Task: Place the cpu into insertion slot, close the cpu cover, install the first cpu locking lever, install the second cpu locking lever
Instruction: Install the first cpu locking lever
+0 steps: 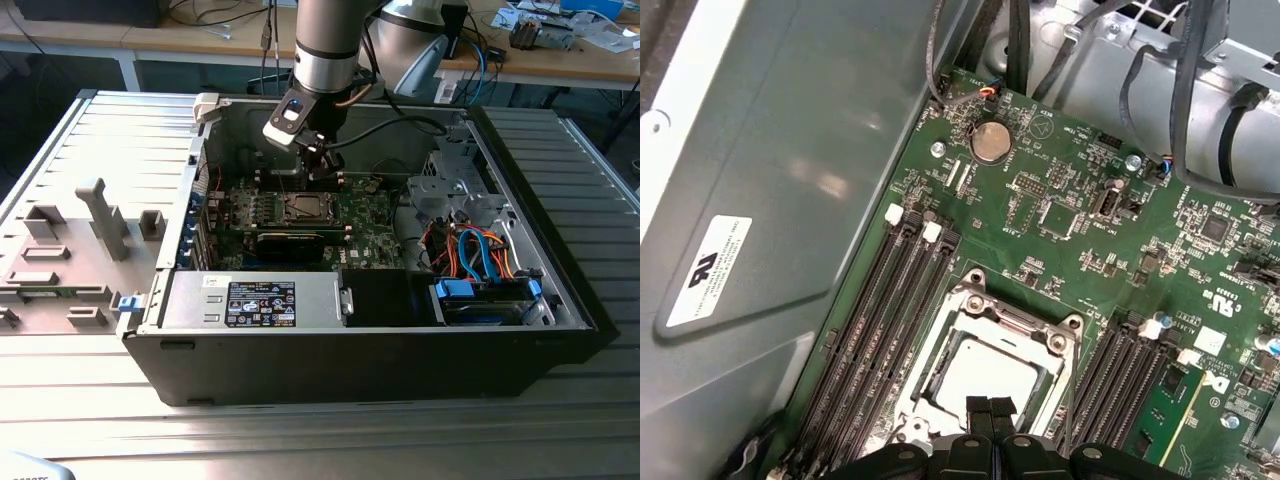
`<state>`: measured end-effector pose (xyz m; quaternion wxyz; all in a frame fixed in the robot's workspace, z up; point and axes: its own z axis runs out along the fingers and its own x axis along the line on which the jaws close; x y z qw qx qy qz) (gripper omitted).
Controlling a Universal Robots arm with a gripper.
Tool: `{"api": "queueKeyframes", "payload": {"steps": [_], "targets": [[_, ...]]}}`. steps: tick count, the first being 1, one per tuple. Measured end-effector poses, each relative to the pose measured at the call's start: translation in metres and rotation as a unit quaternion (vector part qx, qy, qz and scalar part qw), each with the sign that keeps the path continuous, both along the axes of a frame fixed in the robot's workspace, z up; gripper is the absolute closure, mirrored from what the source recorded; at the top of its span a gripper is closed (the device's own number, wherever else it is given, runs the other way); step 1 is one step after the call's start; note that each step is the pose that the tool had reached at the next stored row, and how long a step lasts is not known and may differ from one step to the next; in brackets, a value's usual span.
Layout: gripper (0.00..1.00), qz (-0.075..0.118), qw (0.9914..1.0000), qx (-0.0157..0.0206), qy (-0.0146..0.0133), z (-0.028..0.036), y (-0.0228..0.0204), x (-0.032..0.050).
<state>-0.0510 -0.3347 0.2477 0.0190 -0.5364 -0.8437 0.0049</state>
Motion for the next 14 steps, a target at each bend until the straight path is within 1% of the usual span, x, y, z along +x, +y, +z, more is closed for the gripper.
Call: {"api": "queueKeyframes", "payload": {"steps": [14], "targets": [[0.89, 0.022, 0.99975, 0.0000, 0.0000, 0.0000, 0.0000, 0.0000]]}}
